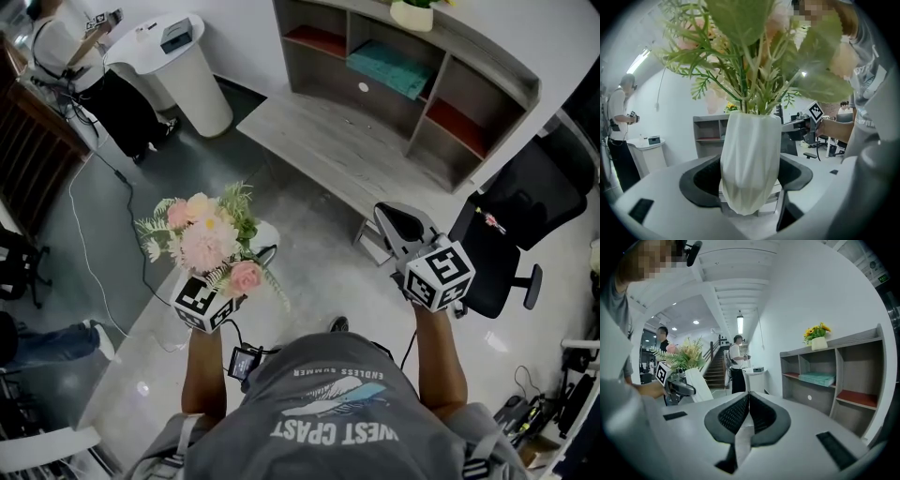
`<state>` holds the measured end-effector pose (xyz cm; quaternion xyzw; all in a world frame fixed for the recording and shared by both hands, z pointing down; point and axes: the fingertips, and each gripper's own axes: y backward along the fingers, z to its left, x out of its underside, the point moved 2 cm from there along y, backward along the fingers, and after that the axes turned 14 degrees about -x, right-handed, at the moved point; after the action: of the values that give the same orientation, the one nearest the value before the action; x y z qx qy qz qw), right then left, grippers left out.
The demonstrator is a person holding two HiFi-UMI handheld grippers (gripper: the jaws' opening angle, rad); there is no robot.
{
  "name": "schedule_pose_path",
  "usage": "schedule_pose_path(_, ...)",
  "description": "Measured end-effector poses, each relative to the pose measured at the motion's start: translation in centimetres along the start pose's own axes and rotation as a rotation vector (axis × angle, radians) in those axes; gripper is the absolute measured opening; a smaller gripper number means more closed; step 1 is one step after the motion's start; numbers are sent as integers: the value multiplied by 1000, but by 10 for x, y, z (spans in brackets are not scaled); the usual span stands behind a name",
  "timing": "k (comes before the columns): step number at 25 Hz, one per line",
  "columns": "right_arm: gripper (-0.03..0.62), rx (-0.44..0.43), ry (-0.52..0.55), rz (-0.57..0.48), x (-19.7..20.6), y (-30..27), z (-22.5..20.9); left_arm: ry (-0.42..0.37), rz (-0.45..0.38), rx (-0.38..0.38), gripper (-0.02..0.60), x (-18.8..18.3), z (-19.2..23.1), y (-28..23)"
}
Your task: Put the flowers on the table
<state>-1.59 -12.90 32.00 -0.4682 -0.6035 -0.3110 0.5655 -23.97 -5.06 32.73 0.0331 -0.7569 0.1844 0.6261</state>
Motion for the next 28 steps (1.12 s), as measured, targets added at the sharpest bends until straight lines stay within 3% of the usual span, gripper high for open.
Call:
schedule_pose_path(6,26,17,-13,-18,4,19,-23,-15,11,2,365,-6,-10,-22)
schedule_pose_path(14,26,107,-61,-13,22,53,-44,-52,2,86,365,-20,-26,-61)
schedule_pose_path(28,26,468,-120,-35,30,131,-87,-93,-56,375,365,-46,-52,-198)
